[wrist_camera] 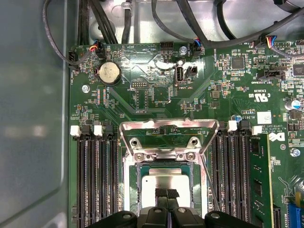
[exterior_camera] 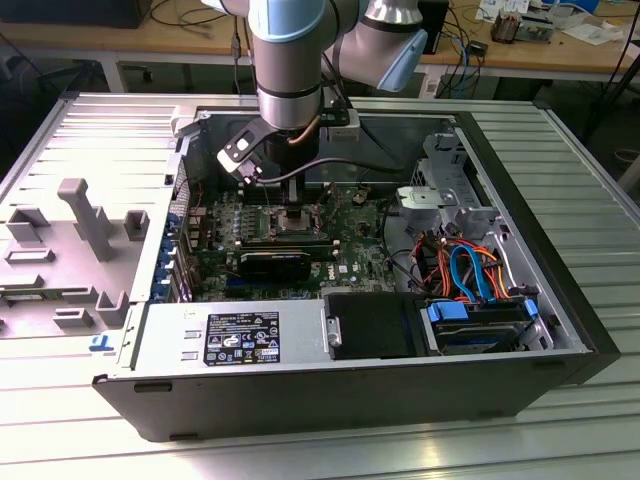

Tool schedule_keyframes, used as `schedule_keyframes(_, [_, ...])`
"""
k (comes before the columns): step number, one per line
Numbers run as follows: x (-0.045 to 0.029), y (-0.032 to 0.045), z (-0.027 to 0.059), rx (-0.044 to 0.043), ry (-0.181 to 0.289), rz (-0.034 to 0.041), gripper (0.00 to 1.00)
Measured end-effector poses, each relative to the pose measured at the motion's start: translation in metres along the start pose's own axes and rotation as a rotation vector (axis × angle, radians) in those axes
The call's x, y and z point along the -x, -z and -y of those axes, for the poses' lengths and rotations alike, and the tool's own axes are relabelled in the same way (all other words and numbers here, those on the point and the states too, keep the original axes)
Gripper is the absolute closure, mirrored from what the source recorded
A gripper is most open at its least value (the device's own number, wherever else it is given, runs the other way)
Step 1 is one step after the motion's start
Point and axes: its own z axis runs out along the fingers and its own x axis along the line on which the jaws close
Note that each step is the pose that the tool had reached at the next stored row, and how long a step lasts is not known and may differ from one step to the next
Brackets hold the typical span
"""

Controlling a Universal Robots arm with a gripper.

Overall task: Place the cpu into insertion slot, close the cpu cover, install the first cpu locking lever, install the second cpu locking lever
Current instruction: 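Close the cpu cover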

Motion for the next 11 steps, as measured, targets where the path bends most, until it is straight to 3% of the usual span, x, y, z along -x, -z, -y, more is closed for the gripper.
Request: schedule_keyframes(11, [0.0000, 0.0042, -0.0002, 0.0001, 0.000, -0.0001, 0.89])
